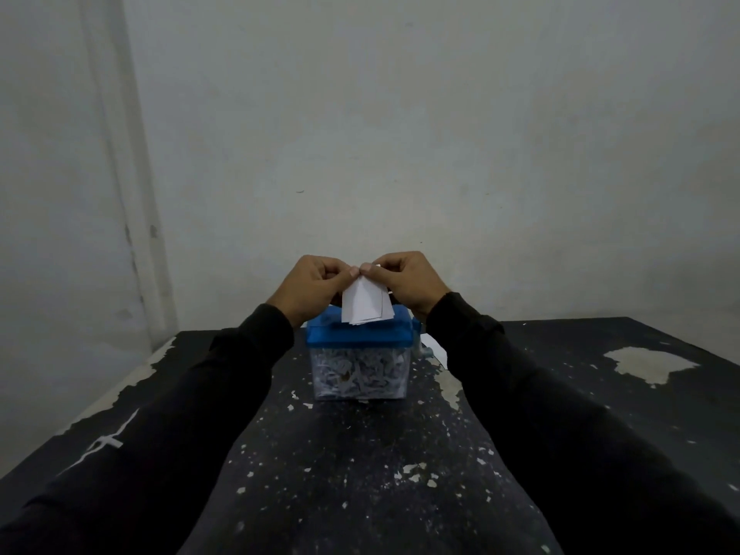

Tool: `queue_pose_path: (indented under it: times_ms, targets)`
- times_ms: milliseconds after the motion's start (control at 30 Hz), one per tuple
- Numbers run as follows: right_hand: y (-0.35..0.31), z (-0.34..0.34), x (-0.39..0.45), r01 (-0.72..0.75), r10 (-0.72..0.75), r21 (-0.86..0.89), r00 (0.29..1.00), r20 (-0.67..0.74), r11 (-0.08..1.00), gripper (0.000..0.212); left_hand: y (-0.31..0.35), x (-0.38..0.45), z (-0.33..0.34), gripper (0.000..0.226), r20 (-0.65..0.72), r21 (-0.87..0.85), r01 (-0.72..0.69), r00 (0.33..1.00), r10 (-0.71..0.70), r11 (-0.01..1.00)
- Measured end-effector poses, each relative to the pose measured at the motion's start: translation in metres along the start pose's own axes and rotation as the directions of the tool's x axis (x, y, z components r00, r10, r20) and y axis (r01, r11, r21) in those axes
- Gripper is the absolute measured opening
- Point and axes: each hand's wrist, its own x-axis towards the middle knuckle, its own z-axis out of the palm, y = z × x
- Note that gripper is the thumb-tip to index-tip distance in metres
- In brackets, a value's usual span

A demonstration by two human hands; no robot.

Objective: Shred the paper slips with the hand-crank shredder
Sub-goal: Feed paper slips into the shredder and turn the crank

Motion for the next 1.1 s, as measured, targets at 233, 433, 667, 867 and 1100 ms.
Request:
queue_pose_path:
  times_ms: [233, 433, 667, 867, 1100]
  targets:
    - [0.007, -0.009, -0.006, -0.192, 0.122, 0.272, 0.959, 0.255, 0.943, 0.017, -0.005, -0.006, -0.019, 0.021, 0.212, -0.21, 0.198, 0.965, -0.153, 0.958]
    - [0.013, -0.002, -0.008, -0.029, 0.029, -0.011, 0.999, 0.013, 1.0, 0.038, -0.019, -0.005, -0.022, 0.022, -0.088, 0.358, -0.21, 0.962, 0.257, 0.91]
    - [-0.016, 0.001, -0.001, -0.35, 0.323, 0.356, 0.937, 0.135, 0.866, 0.023, -0.011, 0.002, -0.014, 0.03, 0.113, 0.733, -0.486, 0.777, 0.62, 0.476]
    - [0.003, 0.003, 0.006, -0.16, 0.163, 0.084, 0.986, -0.026, 0.983, 0.057, -0.017, -0.007, -0.009, 0.057, -0.151, 0.307, -0.061, 0.982, 0.112, 0.95]
    - [0.021, 0.009, 0.007, -0.073, 0.074, -0.133, 0.997, -0.001, 0.988, 0.022, -0.032, 0.0, -0.006, 0.031, -0.108, 0.185, 0.082, 0.992, -0.063, 0.979]
